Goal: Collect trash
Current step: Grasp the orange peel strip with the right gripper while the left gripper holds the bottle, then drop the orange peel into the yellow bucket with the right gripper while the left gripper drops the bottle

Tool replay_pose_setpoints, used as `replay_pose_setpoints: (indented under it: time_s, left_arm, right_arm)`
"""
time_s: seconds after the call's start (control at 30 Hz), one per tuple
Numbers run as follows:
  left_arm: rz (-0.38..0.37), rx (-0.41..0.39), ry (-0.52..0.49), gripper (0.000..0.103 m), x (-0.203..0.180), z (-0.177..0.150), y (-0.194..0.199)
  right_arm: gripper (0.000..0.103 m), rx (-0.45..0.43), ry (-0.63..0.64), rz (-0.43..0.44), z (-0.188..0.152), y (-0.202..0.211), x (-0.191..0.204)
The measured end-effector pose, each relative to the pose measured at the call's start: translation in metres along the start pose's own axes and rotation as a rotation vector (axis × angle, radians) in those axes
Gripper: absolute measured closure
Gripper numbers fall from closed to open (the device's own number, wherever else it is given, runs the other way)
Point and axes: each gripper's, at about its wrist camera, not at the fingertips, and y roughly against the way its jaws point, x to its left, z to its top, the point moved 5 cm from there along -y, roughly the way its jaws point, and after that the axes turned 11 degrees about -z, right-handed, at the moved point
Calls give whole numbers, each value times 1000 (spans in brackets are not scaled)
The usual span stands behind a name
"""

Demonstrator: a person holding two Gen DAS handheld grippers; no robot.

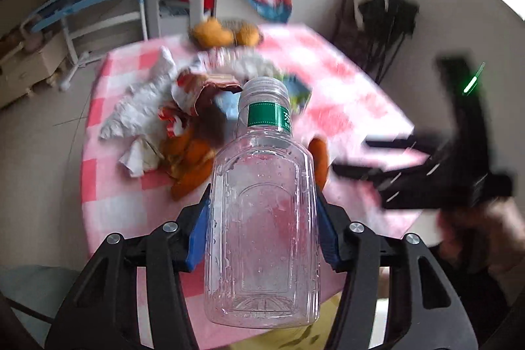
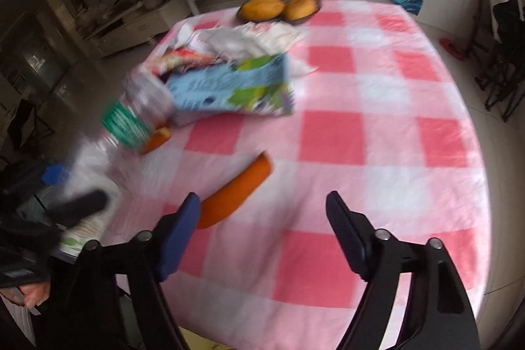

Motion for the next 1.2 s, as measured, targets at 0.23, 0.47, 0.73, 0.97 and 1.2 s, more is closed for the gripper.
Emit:
replay_pose_setpoints:
  time_s: [0.23,0.47,0.73,0.97,1.2]
  left_arm:
    - [19,-146,41,49,11,18,24]
    - [98,-165,125,49,38,28,25]
    - [127,-150,147,49,44,28,19]
    - [138,-155,154,49,46,24,20]
    - [159,-159,177,49,54,17,26]
  right_arm:
    - [51,36,-4,12,3,-18,18]
    - [71,10,44,-9,3,-21,23]
    - [87,3,106,41,1,-14,27]
    - [87,-42,365,97,-24,29,73]
    - [87,11,590,157,-100,57,116]
